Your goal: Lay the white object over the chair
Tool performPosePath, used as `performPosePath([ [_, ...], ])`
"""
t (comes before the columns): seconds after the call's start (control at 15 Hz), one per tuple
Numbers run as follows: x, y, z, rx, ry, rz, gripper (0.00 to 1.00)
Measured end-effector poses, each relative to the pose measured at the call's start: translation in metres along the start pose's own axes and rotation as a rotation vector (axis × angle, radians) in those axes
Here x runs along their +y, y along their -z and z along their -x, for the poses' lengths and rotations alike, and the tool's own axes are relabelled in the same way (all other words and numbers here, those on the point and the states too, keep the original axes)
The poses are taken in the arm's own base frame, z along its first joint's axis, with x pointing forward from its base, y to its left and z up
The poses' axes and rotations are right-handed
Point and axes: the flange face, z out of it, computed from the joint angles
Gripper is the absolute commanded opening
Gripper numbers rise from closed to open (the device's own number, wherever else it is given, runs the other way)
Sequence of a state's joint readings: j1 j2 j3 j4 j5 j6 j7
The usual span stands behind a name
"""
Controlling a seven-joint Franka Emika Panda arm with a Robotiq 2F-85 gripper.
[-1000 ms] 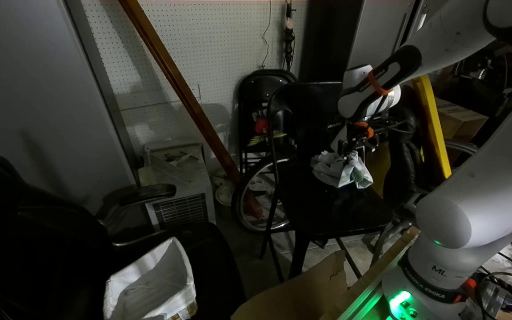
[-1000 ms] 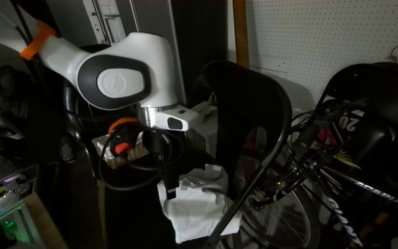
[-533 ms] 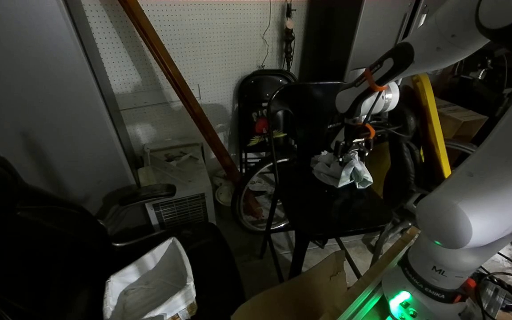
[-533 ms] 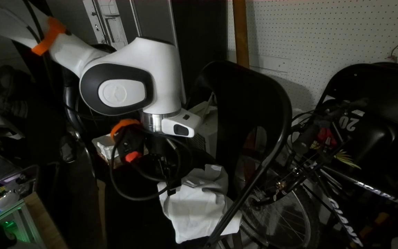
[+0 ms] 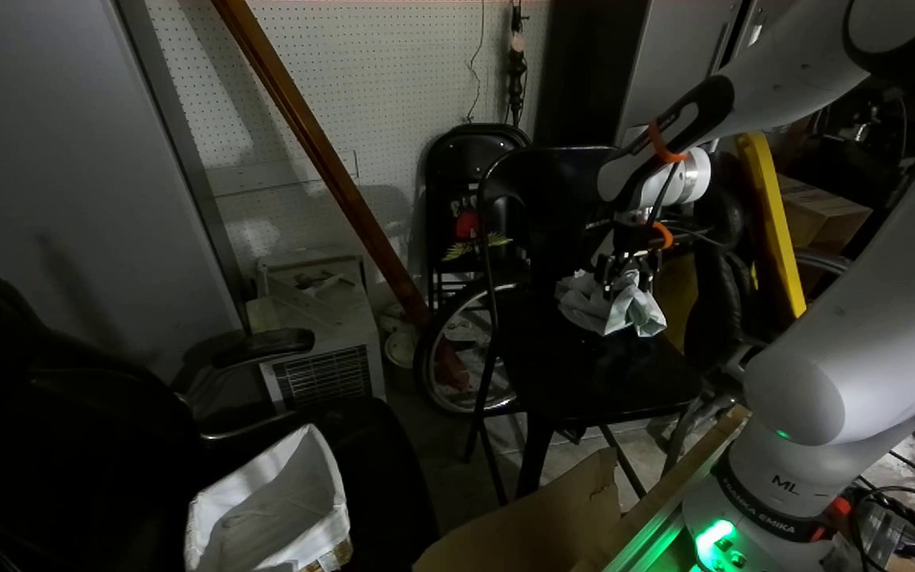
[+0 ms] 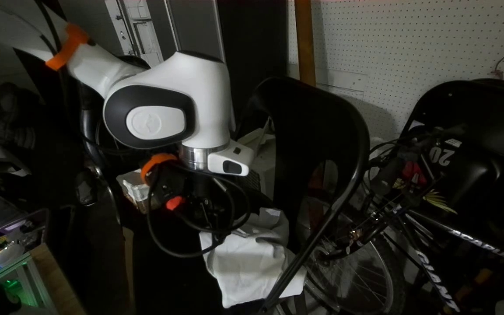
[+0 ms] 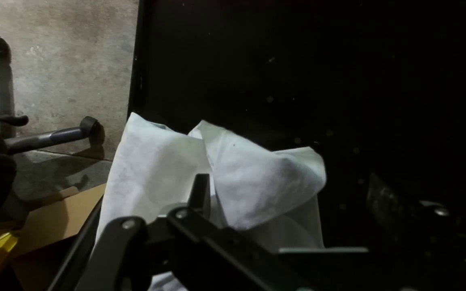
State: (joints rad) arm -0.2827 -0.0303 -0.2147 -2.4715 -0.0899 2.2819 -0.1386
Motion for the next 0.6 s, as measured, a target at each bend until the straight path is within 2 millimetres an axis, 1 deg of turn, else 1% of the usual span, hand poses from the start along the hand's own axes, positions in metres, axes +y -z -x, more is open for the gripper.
performPosePath([
  [0.07, 0.0001, -0.0006, 0.0, -0.001, 0.008, 0.0, 1.0],
  [0.13, 0.0001, -0.001, 0.0, -0.002, 0.017, 0.0, 0.95],
  [0.2, 0.0001, -0.0015, -0.0001, -0.004, 0.025, 0.0, 0.74],
  [0.33, 0.0, -0.0029, -0.0002, -0.007, 0.038, -0.001, 0.69],
  [0.4, 0.0, -0.0036, -0.0002, -0.008, 0.045, -0.001, 0.63],
  [0.47, -0.0001, -0.0044, -0.0002, -0.01, 0.051, -0.001, 0.54],
  [0.53, -0.0001, -0.0049, -0.0002, -0.012, 0.056, -0.003, 0.47],
  [0.6, -0.0002, -0.005, -0.0001, -0.012, 0.062, -0.004, 0.43],
])
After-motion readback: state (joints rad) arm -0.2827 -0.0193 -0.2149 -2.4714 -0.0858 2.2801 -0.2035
